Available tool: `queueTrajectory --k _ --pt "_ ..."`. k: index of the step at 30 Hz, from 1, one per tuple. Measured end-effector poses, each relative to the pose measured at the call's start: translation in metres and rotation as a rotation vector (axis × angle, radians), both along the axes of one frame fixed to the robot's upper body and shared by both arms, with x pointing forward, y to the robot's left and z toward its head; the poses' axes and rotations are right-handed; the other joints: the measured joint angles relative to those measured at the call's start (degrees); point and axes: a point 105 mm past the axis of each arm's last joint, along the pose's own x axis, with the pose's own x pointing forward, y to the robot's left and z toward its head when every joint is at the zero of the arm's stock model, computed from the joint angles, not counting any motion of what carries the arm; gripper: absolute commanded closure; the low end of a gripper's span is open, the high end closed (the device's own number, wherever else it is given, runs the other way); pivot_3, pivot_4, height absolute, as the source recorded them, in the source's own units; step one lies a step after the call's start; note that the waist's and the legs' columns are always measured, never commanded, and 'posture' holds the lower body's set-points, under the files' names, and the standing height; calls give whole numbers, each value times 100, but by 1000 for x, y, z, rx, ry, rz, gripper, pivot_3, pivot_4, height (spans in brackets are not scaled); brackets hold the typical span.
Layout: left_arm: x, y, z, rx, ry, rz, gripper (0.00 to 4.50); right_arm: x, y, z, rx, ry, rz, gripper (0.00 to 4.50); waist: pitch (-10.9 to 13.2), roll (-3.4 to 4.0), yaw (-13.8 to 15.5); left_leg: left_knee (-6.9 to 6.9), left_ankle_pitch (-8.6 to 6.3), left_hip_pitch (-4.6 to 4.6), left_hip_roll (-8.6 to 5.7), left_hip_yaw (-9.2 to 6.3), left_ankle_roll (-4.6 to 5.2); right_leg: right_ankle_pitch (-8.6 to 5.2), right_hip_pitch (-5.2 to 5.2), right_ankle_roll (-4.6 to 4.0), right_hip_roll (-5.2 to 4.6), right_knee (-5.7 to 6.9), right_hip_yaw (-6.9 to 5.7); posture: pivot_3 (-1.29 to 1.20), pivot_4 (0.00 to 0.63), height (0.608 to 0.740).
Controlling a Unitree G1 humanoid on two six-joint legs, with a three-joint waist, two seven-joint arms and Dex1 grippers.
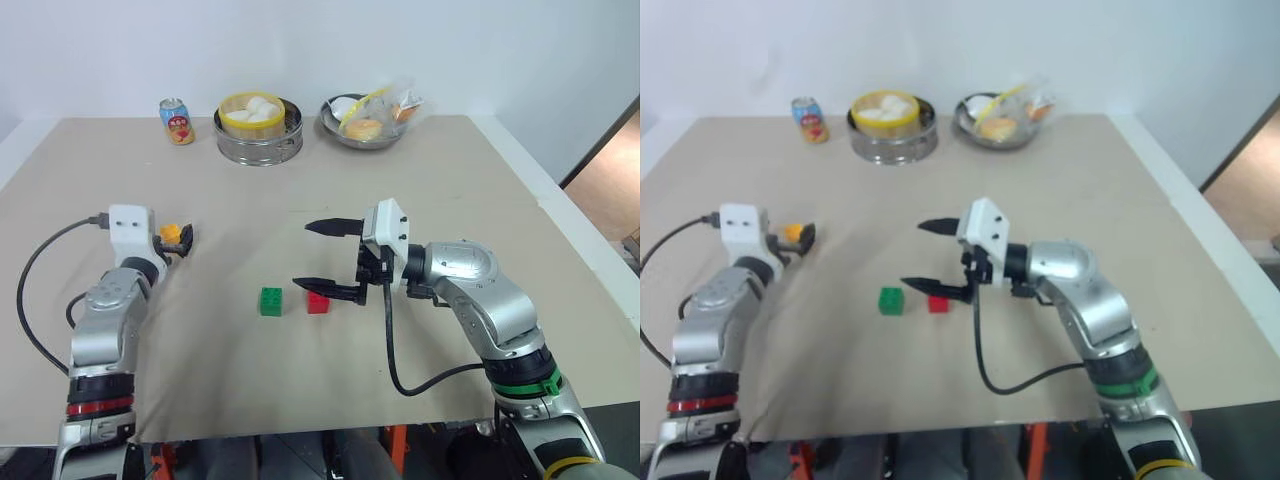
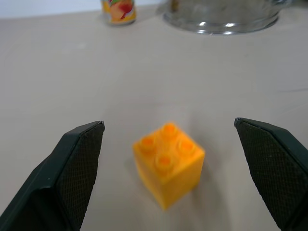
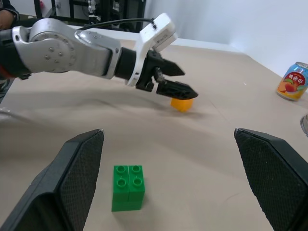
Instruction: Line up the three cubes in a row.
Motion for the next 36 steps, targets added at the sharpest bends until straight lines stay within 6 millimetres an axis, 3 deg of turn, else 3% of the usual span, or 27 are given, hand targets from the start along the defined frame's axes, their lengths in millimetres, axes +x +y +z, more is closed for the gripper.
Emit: queueTrajectory --k 17,27,28,36 --pt "2 -14 -16 -25 35 123 24 5 -3 -1 -18 -12 -5 0 0 -1 3 0 0 0 -3 -1 0 2 0 2 0 0 2 0 150 740" --pt "12 -19 -18 -65 37 173 24 5 -2 -1 -18 -13 -6 0 -1 -1 2 1 0 0 -6 -1 0 2 1 3 0 -1 3 0 150 740" --pt "14 -19 -21 -79 43 185 547 5 -2 -1 -18 -13 -6 0 -1 -1 3 1 0 0 -6 -1 0 2 1 4 -1 -1 3 0 150 740" --pt "22 -16 -26 -85 50 222 3172 5 -2 -1 -19 -14 -8 0 -1 -1 4 1 1 -1 -7 -1 -1 4 1 6 -1 -1 3 0 150 740"
